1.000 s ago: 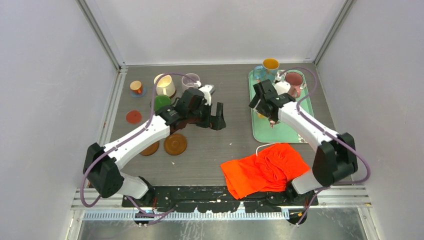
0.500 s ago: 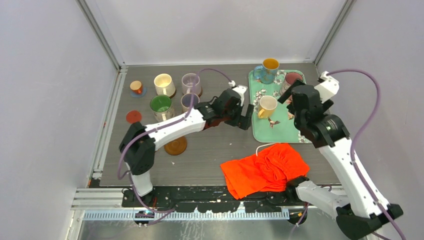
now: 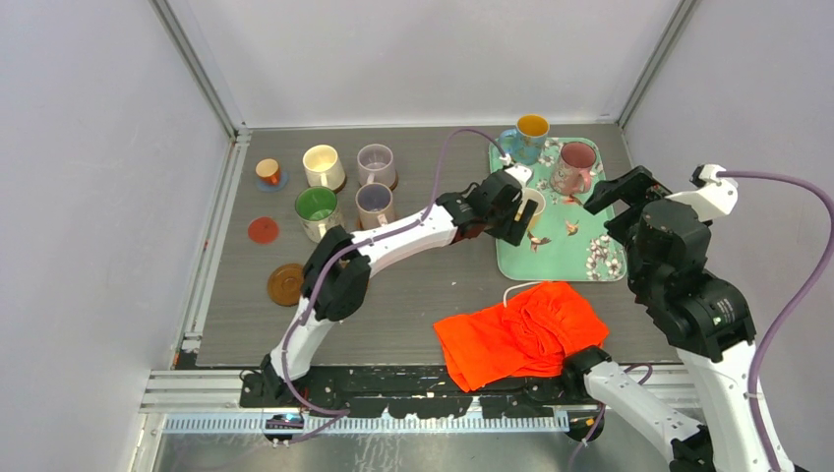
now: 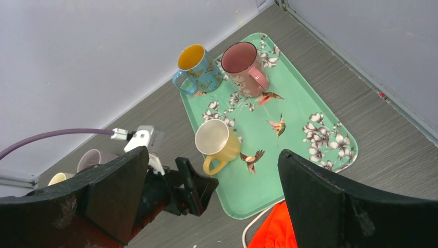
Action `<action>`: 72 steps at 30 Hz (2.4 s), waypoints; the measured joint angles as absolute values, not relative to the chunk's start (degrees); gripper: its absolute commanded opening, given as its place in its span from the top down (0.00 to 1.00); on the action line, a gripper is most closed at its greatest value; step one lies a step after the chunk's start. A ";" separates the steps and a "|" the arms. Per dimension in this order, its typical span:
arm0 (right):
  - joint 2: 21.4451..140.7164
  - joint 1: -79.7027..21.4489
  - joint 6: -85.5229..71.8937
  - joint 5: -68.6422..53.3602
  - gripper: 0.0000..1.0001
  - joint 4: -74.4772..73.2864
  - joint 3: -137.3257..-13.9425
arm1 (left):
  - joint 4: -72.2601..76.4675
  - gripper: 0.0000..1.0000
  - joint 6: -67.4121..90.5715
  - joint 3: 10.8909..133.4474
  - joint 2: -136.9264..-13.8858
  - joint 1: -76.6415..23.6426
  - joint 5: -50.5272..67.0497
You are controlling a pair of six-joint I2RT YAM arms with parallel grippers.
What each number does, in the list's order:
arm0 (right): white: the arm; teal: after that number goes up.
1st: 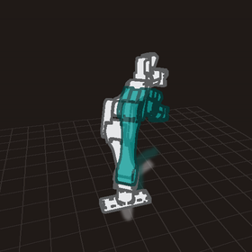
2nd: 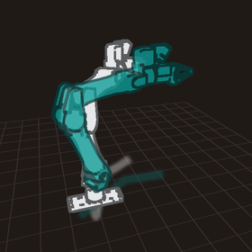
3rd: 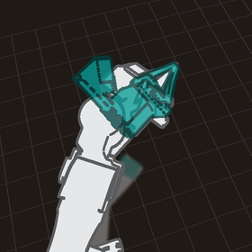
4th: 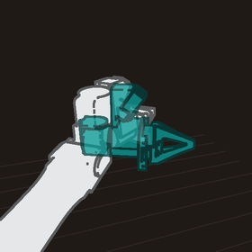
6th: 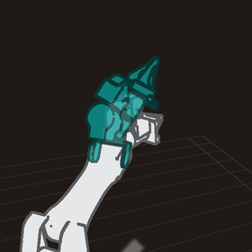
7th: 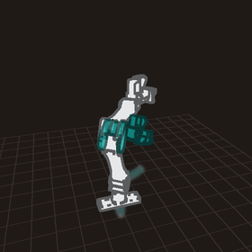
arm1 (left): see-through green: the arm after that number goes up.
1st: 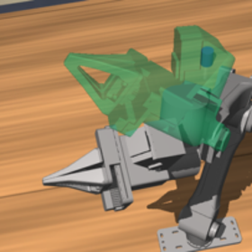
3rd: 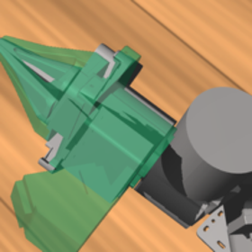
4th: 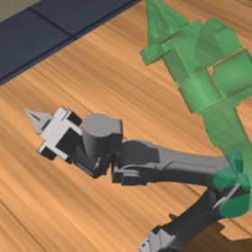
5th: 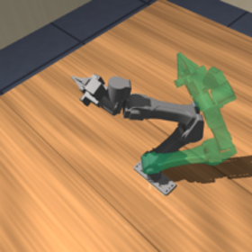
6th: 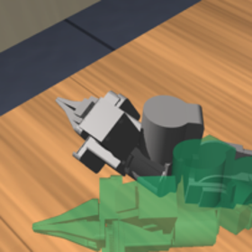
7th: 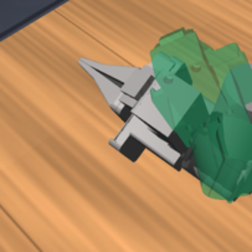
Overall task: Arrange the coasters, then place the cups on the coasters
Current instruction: Pick up the cup from the tray.
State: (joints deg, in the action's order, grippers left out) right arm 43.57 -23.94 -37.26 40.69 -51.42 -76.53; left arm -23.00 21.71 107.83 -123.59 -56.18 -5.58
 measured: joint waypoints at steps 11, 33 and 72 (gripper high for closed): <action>41.98 -23.94 -34.94 40.40 0.00 -51.44 -77.47 | -29.69 0.56 17.67 122.85 -135.61 -57.30 -10.50; 41.98 -23.94 -34.28 39.86 0.00 -51.51 -77.47 | -32.49 0.79 14.24 132.00 -142.58 -57.41 -12.36; 45.47 -23.94 -34.24 35.24 0.00 -49.23 -75.13 | -26.26 1.00 11.46 100.16 -106.69 -55.70 -16.34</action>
State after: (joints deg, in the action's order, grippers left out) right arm 45.47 -23.94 -34.24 35.24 -49.23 -75.13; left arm -26.26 11.46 100.16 -106.69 -55.70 -16.34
